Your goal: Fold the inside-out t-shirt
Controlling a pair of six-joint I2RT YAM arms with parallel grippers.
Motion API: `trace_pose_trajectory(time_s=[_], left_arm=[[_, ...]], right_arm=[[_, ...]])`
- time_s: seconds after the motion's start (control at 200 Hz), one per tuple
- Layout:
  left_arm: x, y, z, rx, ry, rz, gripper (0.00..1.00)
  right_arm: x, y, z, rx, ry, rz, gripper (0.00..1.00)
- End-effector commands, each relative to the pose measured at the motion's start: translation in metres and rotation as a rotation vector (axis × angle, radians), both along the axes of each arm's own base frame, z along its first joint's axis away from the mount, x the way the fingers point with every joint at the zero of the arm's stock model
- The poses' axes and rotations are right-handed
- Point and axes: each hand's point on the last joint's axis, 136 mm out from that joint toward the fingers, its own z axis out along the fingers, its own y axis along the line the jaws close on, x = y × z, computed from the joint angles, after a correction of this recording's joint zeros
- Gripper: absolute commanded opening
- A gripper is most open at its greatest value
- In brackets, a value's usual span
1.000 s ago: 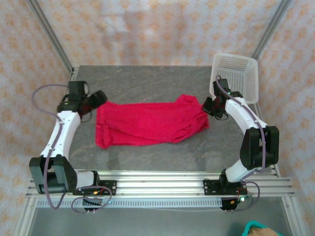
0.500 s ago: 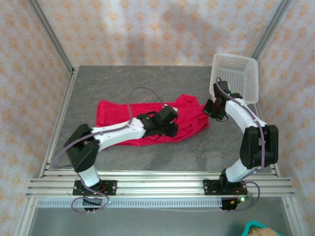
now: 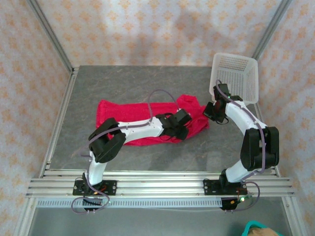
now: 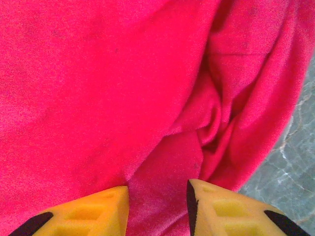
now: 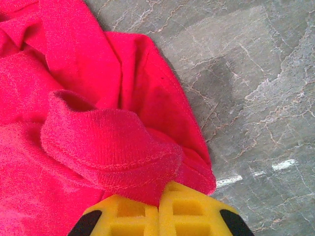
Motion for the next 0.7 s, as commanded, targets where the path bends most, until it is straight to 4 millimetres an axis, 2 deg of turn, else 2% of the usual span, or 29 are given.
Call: trace_pose_trajectory(time_s=[0.0,0.08,0.145,0.22,0.29,0.415,0.435,0.455,0.505,0.6,0.696], left_arm=[[0.003,-0.002,-0.007,0.035,0.003,0.024,0.40],[0.004,-0.004,-0.013,0.048,0.015,0.033,0.36],[0.005,-0.002,-0.014,0.066,0.018,0.039,0.21],[0.006,0.000,-0.002,0.070,0.004,0.043,0.00],[0.009,0.006,0.021,0.071,-0.027,0.049,0.00],[0.014,0.018,0.077,0.023,-0.063,0.068,0.00],[0.014,0.020,0.081,0.019,-0.061,0.071,0.00],[0.014,0.023,0.099,-0.013,-0.076,0.074,0.00],[0.015,0.029,0.117,-0.060,-0.074,0.084,0.00],[0.016,0.044,0.137,-0.175,-0.043,0.123,0.00],[0.020,0.062,0.137,-0.287,-0.004,0.190,0.00]], right_arm=[[0.003,-0.003,0.007,-0.004,-0.036,-0.008,0.00],[0.001,-0.002,0.006,0.000,-0.033,-0.007,0.00],[0.000,-0.003,0.004,-0.003,-0.029,-0.006,0.00],[-0.002,-0.004,-0.001,-0.013,-0.021,-0.005,0.00],[-0.004,-0.006,-0.009,-0.022,-0.004,-0.009,0.00],[-0.010,-0.007,-0.030,-0.021,0.030,-0.032,0.00],[-0.011,-0.008,-0.032,-0.020,0.029,-0.038,0.00],[-0.013,-0.008,-0.035,-0.022,0.035,-0.042,0.00],[-0.014,-0.009,-0.040,-0.026,0.041,-0.048,0.00],[-0.017,-0.013,-0.045,-0.052,0.060,-0.052,0.00],[-0.020,-0.018,-0.049,-0.082,0.075,-0.052,0.00]])
